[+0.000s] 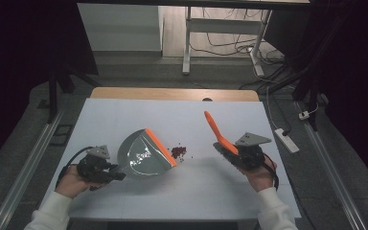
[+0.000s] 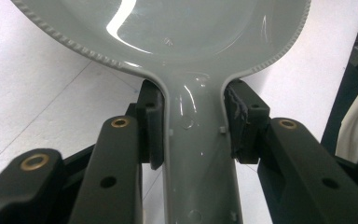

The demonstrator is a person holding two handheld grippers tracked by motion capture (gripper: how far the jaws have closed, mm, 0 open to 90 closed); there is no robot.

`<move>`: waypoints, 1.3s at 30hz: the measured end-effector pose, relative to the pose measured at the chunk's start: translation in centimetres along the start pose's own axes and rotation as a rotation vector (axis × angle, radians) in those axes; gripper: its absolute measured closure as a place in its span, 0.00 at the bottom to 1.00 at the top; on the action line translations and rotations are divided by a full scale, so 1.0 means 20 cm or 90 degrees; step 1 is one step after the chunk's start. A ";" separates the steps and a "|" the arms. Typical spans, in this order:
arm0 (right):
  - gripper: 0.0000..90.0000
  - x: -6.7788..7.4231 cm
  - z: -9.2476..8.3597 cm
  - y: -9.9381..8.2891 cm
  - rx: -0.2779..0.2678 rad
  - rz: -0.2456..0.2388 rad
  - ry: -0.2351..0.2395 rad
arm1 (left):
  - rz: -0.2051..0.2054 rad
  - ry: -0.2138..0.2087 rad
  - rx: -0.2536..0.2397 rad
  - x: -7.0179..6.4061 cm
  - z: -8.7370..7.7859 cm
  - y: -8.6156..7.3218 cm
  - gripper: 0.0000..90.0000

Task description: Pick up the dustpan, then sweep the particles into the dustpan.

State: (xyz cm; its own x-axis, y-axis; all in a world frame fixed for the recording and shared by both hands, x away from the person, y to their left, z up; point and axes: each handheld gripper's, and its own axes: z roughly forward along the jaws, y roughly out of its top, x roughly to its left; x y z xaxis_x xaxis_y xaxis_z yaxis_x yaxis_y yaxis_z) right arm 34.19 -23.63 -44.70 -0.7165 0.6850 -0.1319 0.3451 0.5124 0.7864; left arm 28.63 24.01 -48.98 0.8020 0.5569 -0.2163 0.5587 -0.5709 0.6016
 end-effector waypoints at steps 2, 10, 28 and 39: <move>0.78 0.00 0.02 0.03 -0.005 0.001 0.002 | 0.001 -0.002 0.003 0.00 0.00 0.00 0.69; 0.78 0.01 0.12 0.14 -0.018 0.003 0.012 | -0.010 -0.006 0.009 0.01 0.00 0.00 0.69; 0.78 0.06 0.35 0.26 -0.015 0.003 0.045 | -0.030 -0.015 0.021 0.06 -0.02 -0.03 0.69; 0.78 0.07 0.43 0.27 -0.001 0.000 0.051 | -0.022 -0.024 0.053 0.05 0.04 -0.02 0.69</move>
State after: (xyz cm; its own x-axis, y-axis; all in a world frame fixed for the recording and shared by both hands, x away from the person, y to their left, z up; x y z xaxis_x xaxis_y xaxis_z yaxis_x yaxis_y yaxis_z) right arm 40.25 -15.46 -45.89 -0.7629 0.6411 -0.0832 0.3439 0.5115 0.7874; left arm 29.34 24.34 -50.04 0.7885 0.5548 -0.2654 0.6004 -0.6007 0.5279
